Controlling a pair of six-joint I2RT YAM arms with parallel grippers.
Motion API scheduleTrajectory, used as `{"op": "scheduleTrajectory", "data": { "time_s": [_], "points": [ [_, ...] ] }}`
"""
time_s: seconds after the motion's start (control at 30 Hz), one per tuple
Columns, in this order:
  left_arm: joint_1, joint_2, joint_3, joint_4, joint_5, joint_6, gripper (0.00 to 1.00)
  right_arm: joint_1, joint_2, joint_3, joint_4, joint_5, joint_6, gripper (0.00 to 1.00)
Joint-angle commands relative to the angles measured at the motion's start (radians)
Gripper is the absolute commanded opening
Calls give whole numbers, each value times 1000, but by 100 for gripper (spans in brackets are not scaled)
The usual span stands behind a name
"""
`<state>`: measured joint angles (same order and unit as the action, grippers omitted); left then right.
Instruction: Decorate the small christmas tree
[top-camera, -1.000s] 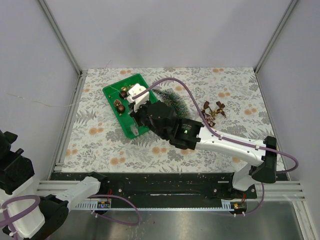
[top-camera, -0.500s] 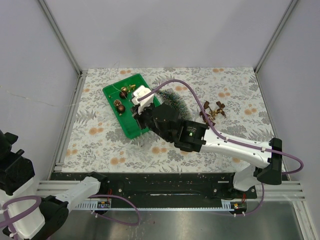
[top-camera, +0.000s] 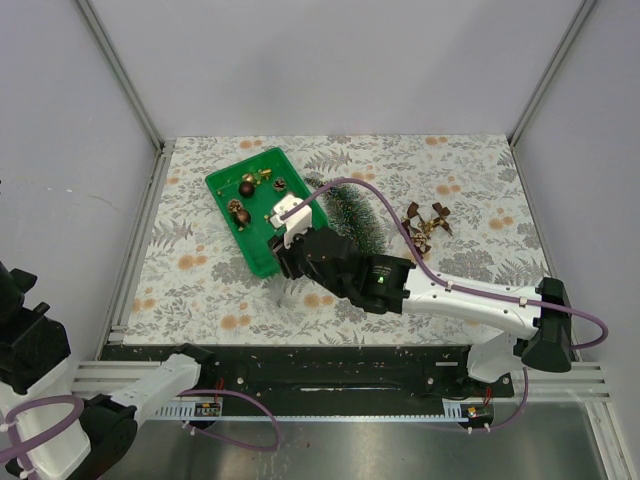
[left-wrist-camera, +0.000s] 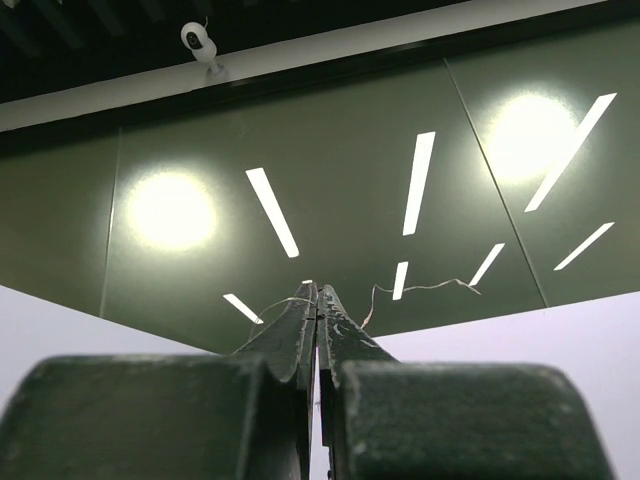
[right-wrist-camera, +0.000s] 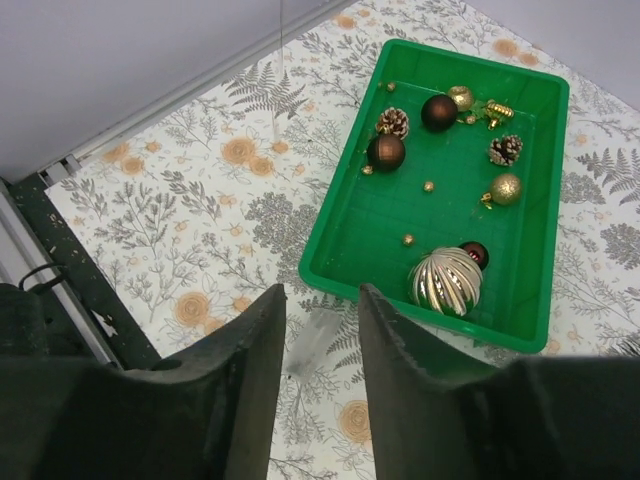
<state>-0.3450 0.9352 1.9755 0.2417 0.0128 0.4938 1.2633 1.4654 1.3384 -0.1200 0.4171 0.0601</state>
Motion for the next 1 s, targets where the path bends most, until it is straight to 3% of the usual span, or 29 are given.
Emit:
{"op": "scheduleTrajectory", "data": {
  "time_s": [0.0,0.07,0.17,0.47,0.7,0.8,0.97],
  "points": [
    [12,17,14,5,32,-37,0,10,-40,11,-29,-14,23,55],
    [11,48,49,-18,29,-50,0,11,-65,7,-46,-24,21,67],
    [11,94,91,-48,33,-63,0,11,-123,-4,-56,-23,11,73],
    [11,224,161,-143,75,-106,0,11,-220,128,-86,-70,-55,76],
    [-3,254,135,-143,118,-138,0,13,-91,476,-173,-214,-172,81],
    [-15,255,120,-157,154,-139,0,11,40,709,-291,-294,-216,84],
    [-20,245,82,-206,338,-150,0,10,252,1147,-499,-379,-258,87]
  ]
}}
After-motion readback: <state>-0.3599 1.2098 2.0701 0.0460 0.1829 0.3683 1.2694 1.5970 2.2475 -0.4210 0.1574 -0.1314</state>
